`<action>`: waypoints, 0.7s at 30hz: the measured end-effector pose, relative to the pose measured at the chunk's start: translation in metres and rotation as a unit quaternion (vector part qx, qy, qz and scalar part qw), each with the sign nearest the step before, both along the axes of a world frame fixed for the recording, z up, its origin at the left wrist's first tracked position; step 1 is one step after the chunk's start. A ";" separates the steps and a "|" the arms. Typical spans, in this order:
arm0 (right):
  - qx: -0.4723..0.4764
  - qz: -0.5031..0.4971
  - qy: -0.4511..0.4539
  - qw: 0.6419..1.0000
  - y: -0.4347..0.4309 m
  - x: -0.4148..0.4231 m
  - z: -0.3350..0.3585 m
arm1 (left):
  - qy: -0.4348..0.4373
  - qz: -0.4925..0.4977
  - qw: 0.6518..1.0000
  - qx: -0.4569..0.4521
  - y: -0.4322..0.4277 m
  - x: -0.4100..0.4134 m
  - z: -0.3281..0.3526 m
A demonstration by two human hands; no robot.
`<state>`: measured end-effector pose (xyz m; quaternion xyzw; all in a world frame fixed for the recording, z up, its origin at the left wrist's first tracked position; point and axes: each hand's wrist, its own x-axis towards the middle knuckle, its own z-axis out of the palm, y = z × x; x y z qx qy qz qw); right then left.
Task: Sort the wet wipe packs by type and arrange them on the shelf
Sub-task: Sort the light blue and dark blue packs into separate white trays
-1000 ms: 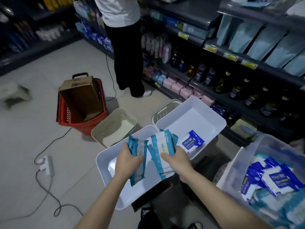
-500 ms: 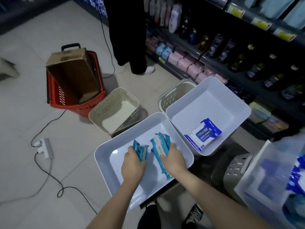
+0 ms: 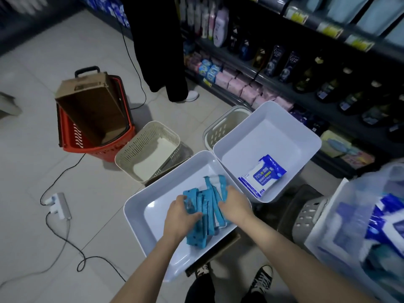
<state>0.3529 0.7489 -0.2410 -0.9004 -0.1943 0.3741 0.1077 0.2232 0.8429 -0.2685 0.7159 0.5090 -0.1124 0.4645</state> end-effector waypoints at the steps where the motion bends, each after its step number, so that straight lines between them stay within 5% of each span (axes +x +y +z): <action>1: 0.017 -0.010 0.004 1.000 -0.002 0.001 0.008 | -0.002 -0.004 1.000 0.007 -0.001 0.001 0.006; 9: 0.143 -0.085 -0.001 0.986 -0.044 0.006 0.069 | -0.076 -0.070 0.991 0.082 -0.027 0.029 0.062; 21: 0.258 -0.224 -0.136 0.930 -0.193 0.051 0.153 | -0.241 -0.205 0.941 0.120 -0.143 0.125 0.148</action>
